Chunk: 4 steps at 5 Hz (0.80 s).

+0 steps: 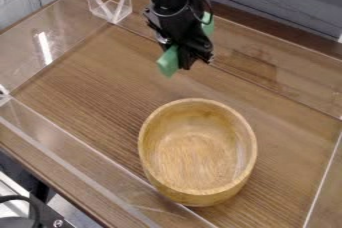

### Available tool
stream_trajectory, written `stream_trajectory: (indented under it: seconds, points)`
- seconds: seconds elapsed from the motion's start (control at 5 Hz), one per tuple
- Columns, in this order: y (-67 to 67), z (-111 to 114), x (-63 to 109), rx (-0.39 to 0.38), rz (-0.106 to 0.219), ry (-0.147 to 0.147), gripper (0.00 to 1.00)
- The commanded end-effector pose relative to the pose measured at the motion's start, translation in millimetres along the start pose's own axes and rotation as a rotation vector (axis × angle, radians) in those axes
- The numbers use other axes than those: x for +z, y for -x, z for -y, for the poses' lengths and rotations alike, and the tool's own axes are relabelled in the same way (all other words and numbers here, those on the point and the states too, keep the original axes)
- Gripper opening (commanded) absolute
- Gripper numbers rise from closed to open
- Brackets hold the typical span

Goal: Remove the green block from inside the brown bowl and put it on the table

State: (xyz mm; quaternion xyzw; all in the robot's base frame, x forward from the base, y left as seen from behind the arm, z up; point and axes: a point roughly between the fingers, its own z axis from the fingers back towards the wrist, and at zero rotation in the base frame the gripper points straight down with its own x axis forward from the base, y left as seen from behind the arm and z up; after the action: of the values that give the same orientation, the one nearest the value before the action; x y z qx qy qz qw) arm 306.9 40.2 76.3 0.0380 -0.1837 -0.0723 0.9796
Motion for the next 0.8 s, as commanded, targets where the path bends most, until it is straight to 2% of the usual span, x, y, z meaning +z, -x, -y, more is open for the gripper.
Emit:
stream_trajectory:
  seconds: [0.0, 0.6]
  points:
    - [-16.0, -9.3, 10.2, 0.006, 0.067, -0.023, 0.00]
    - [-11.6, -10.3, 10.0, 0.006, 0.079, -0.024, 0.00]
